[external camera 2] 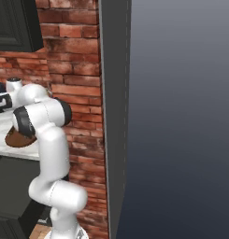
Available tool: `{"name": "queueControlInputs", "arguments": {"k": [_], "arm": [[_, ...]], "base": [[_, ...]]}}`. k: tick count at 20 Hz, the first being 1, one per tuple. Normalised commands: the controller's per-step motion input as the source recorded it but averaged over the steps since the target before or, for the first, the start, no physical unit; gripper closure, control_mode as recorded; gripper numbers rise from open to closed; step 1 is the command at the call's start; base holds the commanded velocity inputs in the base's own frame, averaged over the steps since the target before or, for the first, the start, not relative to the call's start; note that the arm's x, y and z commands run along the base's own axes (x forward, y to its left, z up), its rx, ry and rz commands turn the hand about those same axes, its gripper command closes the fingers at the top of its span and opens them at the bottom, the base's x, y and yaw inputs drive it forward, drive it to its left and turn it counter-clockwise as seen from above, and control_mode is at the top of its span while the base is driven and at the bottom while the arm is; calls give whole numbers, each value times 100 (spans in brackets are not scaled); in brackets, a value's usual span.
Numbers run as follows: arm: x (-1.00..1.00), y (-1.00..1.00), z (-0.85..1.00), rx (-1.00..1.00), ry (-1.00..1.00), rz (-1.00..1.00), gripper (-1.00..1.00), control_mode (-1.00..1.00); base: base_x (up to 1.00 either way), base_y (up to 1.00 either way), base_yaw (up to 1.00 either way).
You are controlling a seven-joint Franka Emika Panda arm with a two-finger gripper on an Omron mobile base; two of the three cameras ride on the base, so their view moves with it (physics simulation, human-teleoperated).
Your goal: Open the drawer on the left and place the cutting tools on the cutting board.
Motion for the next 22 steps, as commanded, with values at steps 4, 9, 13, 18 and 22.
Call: {"name": "queueControlInputs", "arguments": {"k": [4, 9, 13, 18, 22], "arm": [[10, 18, -12, -7, 0, 0, 100, -100], [41, 0, -18, -5, 0, 0, 100, -100], [20, 0, -26, -2, 0, 0, 100, -100], [0, 5, -24, -1, 0, 0, 100, -100], [7, 5, -35, -1, 0, 0, 100, -100]], "base": [[0, 0, 0], [0, 0, 0], [0, 0, 0], [0, 0, 0], [0, 0, 0]]}}
